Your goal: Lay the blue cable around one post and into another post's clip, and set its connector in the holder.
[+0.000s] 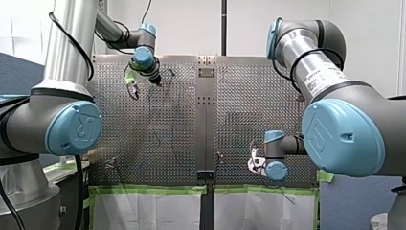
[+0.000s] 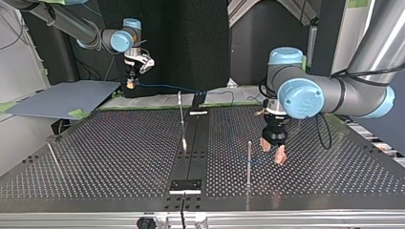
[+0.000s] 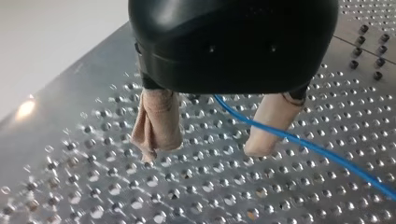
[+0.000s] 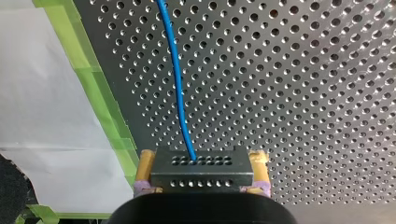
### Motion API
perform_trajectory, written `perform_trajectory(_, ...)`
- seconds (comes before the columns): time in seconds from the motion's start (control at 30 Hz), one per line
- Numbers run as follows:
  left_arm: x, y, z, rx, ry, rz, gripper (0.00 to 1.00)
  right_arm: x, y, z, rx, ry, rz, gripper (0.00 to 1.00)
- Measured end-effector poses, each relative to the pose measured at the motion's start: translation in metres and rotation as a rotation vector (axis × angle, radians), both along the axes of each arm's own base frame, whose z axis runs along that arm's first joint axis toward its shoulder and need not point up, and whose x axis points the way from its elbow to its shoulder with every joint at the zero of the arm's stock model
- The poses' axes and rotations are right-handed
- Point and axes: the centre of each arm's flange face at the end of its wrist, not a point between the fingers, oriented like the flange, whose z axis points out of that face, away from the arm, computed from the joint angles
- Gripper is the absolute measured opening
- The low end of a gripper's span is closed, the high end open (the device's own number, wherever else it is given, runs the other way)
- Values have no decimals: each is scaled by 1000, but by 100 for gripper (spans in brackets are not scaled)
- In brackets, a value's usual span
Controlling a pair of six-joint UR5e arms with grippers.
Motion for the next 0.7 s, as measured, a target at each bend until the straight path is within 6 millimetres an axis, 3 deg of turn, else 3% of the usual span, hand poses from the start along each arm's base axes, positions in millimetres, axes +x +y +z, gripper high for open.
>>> perform_trajectory(0.2, -10, 1, 17, -1, -24, 8, 100, 0, 0, 0, 0, -1, 0, 0)
perform_trajectory(0.7, -44, -9, 17, 28, 7, -52, 100, -1, 0, 0, 4, 0, -2, 0)
